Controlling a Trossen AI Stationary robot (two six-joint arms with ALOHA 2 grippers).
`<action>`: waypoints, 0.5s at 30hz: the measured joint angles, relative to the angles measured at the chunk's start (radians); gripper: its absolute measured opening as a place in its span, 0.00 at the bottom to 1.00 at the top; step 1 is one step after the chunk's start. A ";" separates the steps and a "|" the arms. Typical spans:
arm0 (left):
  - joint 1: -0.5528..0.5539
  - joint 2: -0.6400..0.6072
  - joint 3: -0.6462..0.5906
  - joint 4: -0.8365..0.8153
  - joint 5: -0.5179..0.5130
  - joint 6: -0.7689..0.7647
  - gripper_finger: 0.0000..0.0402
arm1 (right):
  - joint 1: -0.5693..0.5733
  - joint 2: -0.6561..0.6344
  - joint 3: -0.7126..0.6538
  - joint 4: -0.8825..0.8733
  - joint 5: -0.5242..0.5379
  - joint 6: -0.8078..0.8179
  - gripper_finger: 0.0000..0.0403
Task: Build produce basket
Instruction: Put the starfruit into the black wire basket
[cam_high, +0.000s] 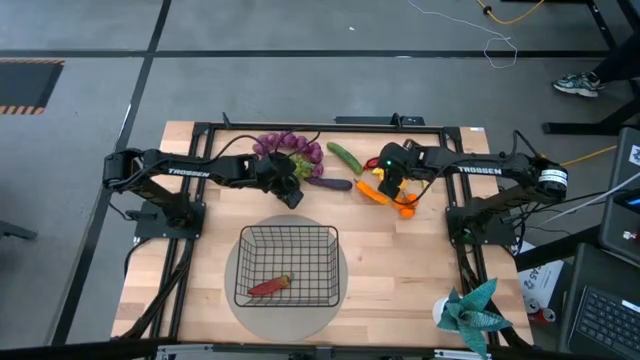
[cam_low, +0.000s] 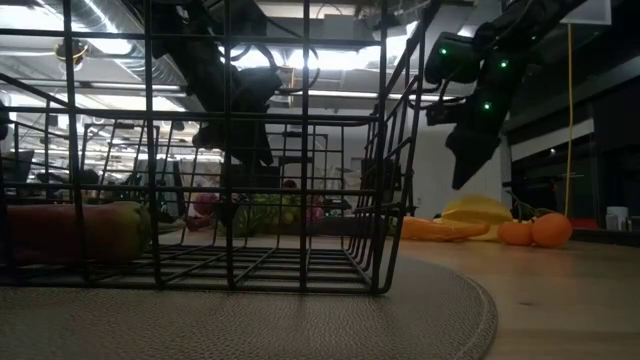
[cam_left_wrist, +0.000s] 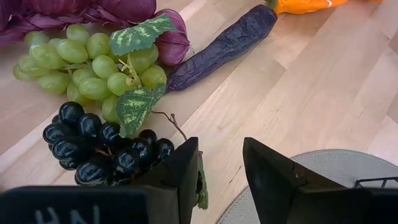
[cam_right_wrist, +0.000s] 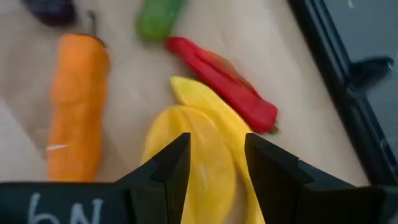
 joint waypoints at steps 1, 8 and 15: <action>0.000 0.000 0.000 0.000 0.000 0.000 0.30 | -0.005 0.000 0.000 -0.015 -0.012 0.008 0.39; 0.000 0.000 0.000 0.000 0.000 0.000 0.30 | -0.055 0.000 -0.022 -0.075 -0.118 0.014 0.39; 0.000 0.000 0.000 0.000 0.000 0.000 0.30 | -0.090 0.000 -0.067 -0.073 -0.189 0.003 0.38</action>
